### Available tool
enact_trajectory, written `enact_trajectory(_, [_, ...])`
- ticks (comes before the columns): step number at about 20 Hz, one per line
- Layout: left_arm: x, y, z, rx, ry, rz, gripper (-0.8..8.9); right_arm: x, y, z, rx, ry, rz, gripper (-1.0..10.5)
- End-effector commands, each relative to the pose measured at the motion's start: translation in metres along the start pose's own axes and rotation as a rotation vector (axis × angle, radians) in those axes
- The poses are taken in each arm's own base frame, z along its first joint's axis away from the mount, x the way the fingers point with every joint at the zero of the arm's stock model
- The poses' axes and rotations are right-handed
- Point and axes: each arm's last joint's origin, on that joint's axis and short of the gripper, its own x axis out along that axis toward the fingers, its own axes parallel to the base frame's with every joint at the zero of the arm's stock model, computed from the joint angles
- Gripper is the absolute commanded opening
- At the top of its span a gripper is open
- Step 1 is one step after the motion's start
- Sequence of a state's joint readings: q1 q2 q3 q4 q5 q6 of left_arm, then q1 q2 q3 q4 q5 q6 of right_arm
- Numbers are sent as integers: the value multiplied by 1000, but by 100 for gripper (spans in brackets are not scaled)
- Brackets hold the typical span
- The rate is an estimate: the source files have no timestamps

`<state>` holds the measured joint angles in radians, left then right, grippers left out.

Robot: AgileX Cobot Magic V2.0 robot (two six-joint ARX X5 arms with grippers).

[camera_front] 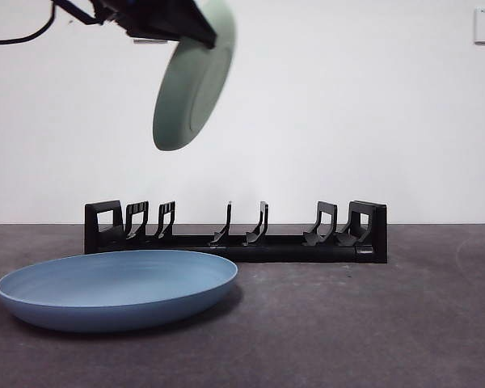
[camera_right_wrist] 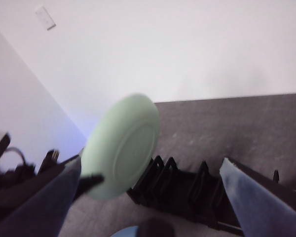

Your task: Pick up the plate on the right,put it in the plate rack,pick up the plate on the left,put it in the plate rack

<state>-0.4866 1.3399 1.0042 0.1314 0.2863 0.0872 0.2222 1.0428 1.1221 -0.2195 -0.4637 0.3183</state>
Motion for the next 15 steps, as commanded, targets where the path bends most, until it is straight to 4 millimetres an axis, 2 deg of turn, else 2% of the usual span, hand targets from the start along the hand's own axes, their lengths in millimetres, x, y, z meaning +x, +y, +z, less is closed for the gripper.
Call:
enact_trajectory(1, [5,22,-6,-156,-28,-23,-8,0,0,0,9,6,-2,473])
enact_trajectory(8, [18,58,-24,-292,-69,-3,-8,0,-1,-2,20,29,-10,472])
enact_trajectory(15, [28,79,-45,-335,-37,49,-8,0,-1,-4,20,42,-15,472])
